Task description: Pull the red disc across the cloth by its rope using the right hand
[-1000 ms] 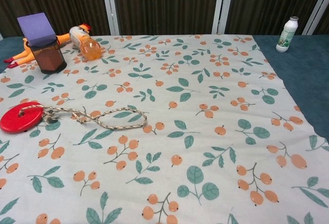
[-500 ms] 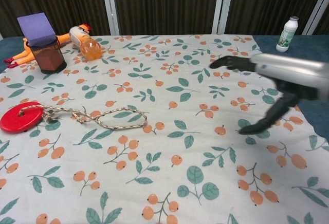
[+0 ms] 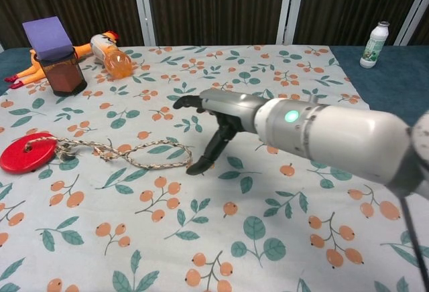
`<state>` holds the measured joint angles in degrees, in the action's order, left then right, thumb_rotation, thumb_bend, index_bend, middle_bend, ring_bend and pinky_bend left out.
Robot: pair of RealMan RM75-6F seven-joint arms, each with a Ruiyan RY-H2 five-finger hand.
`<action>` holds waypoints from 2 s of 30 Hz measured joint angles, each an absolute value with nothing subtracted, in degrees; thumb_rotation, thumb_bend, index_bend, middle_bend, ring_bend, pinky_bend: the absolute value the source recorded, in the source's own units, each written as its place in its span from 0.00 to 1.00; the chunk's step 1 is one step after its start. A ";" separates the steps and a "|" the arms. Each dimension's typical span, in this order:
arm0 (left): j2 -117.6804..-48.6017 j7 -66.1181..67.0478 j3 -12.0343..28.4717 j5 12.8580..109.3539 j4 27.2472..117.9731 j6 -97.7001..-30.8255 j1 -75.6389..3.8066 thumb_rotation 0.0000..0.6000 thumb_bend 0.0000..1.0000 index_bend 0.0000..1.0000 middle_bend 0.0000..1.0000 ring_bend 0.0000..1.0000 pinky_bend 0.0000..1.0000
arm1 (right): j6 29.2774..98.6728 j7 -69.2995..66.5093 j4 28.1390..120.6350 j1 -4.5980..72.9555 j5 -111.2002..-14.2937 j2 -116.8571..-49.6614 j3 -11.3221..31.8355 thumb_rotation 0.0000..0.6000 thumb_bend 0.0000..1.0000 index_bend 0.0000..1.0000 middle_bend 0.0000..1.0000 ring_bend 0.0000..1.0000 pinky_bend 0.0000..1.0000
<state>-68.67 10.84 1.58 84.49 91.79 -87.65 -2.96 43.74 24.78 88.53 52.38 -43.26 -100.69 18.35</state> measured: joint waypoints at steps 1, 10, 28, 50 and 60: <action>-68.64 10.56 1.61 84.38 91.59 -87.68 -2.88 1.00 0.48 0.01 0.09 0.04 0.09 | 43.63 24.78 87.67 53.20 -42.63 -101.55 18.52 1.00 0.18 0.00 0.03 0.00 0.00; -68.56 8.87 1.57 83.91 90.20 -87.59 -2.32 1.00 0.48 0.01 0.09 0.04 0.09 | 43.58 23.79 83.65 56.54 -39.25 -104.62 17.42 1.00 0.20 0.00 0.16 0.00 0.00; -68.88 7.91 1.84 83.64 89.25 -87.27 -2.12 1.00 0.48 0.02 0.09 0.04 0.09 | 43.59 20.92 84.50 57.93 -37.72 -104.16 15.18 1.00 0.28 0.00 0.30 0.00 0.00; -68.71 6.07 1.80 83.70 88.96 -87.84 -1.24 1.00 0.48 0.02 0.09 0.04 0.09 | 51.13 19.67 89.78 55.42 -38.03 -101.13 15.89 1.00 0.66 0.83 0.80 0.61 0.53; -68.90 6.33 1.94 84.60 89.80 -87.83 -1.69 1.00 0.48 0.02 0.09 0.04 0.09 | 53.13 17.32 101.46 48.15 -40.83 -84.49 13.24 1.00 0.68 0.84 0.80 0.62 0.64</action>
